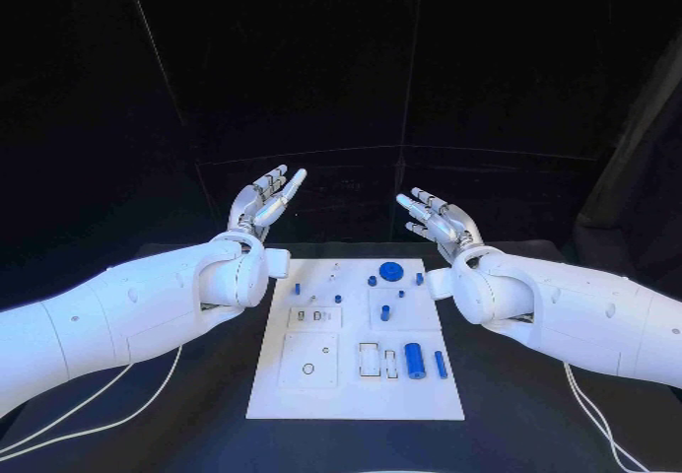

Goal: Assemble the parts on the task board

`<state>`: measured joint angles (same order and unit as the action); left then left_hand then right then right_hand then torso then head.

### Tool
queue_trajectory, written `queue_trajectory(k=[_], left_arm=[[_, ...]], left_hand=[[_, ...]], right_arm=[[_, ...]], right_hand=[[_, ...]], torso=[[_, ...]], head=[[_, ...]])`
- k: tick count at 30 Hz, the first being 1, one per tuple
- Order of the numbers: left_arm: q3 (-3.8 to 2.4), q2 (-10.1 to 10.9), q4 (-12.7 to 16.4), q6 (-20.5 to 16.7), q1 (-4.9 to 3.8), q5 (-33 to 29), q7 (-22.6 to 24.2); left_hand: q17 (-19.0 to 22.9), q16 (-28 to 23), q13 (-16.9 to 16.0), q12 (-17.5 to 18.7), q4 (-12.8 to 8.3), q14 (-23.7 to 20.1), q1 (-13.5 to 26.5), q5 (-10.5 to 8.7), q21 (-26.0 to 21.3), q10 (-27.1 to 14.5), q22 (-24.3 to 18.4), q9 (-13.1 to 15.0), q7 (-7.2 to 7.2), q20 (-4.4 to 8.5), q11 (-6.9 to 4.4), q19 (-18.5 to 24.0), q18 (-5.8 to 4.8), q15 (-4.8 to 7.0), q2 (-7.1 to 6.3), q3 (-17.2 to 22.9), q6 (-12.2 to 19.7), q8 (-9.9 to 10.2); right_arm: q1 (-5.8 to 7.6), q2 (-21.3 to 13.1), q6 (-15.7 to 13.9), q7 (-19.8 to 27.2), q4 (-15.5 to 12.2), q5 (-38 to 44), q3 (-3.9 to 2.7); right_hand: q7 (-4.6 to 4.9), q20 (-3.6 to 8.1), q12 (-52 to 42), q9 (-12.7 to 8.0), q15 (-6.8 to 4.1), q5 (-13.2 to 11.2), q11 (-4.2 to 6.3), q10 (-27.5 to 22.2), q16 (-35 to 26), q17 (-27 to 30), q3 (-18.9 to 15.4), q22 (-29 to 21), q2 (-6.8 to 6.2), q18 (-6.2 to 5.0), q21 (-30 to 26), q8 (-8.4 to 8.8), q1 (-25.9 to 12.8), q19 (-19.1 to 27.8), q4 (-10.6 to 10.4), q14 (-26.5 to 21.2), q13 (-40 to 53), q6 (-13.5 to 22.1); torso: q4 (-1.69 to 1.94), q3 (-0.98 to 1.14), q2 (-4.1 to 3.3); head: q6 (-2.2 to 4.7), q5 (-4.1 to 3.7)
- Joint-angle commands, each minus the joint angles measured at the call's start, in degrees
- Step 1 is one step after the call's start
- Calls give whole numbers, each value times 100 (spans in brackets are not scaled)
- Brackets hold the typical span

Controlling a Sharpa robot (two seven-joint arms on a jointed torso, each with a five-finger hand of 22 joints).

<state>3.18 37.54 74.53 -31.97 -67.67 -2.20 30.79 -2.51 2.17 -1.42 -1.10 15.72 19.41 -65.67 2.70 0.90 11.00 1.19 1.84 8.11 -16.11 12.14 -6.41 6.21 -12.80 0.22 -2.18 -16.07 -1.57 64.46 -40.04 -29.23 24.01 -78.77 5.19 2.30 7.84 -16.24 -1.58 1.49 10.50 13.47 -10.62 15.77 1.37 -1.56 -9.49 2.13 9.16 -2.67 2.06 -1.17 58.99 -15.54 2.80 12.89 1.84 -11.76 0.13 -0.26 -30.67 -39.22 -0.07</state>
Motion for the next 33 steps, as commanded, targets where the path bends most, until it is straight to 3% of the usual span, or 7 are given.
queue_trajectory(k=[1,10,11,14,20,23,33], left_arm=[[16,-48,-110,686,-51,-92,295],[21,-59,-133,713,-62,-96,302],[24,80,-127,817,-79,-211,289],[24,138,-82,891,-78,-212,316],[25,307,62,947,-77,-80,405],[25,445,191,1028,-78,54,358],[25,900,839,1261,-79,522,170]], left_hand=[[-13,35,-10,-38,91,104,-229,37,37,45,9,15,653,-76,76,-11,104,-30,1,-3,-101,-40],[-24,50,-18,-49,89,164,-217,37,42,104,12,21,685,-75,108,-10,110,-32,13,2,-157,-50],[-27,55,-20,-52,86,185,-222,37,45,124,13,23,692,-75,115,-13,112,-34,14,4,-176,-53],[-92,171,-57,-111,49,628,-323,37,96,465,45,53,759,-72,195,-136,106,-68,40,23,-446,-101],[-292,702,-250,-578,-232,2173,-770,29,532,2716,281,214,753,-73,204,-1213,130,-46,131,14,-2088,-443],[-426,1151,-323,-935,-358,3158,-855,26,1294,3887,646,315,653,-50,-1,-2960,387,248,94,-109,-3270,-713],[-670,1447,-286,-1057,-711,4461,-1092,25,1771,4953,747,244,392,283,-330,-4183,446,652,119,-370,-3991,-814]], right_arm=[[77,73,1206,-398,176,563,26],[189,189,1780,-592,450,800,80],[198,92,841,-176,726,1515,77],[209,65,657,-197,777,1946,75],[256,36,489,-302,865,2956,72],[297,14,595,-426,878,3473,68],[494,132,1184,-1160,1021,5719,60]], right_hand=[[625,-51,-159,59,158,-8,-196,917,179,-95,41,99,89,-179,177,-106,705,-633,342,991,82,-523],[609,-43,-595,240,33,-179,-146,3475,643,-211,300,321,64,-718,809,-479,1487,-2515,1070,3634,183,-2974],[591,-36,-602,246,1,-177,-113,3568,662,-216,325,325,66,-748,845,-499,1536,-2598,1130,3755,185,-3153],[557,19,-615,261,-121,-161,-23,3885,750,-228,434,353,100,-801,1001,-554,1692,-2949,1336,4223,181,-3741],[474,289,-462,227,-364,-166,116,4422,746,-210,857,387,-32,-793,1274,-475,2104,-3603,1398,4981,165,-4173],[442,449,-409,232,-497,-164,193,4666,780,-233,994,441,-114,-795,1458,-450,2114,-3939,1399,5383,170,-4342],[248,942,-269,234,-929,-182,461,5348,1145,-509,1177,937,-418,-783,2487,-384,1965,-4911,1381,6818,179,-4773]], torso=[[1,-1,2],[1,-1,2],[-63,-5,7],[-51,-10,-9],[-25,-17,-66],[8,-18,-137],[117,-55,-387]], head=[[0,0],[0,0],[-12,7],[-31,-17],[-21,-25],[43,-48],[158,-126]])
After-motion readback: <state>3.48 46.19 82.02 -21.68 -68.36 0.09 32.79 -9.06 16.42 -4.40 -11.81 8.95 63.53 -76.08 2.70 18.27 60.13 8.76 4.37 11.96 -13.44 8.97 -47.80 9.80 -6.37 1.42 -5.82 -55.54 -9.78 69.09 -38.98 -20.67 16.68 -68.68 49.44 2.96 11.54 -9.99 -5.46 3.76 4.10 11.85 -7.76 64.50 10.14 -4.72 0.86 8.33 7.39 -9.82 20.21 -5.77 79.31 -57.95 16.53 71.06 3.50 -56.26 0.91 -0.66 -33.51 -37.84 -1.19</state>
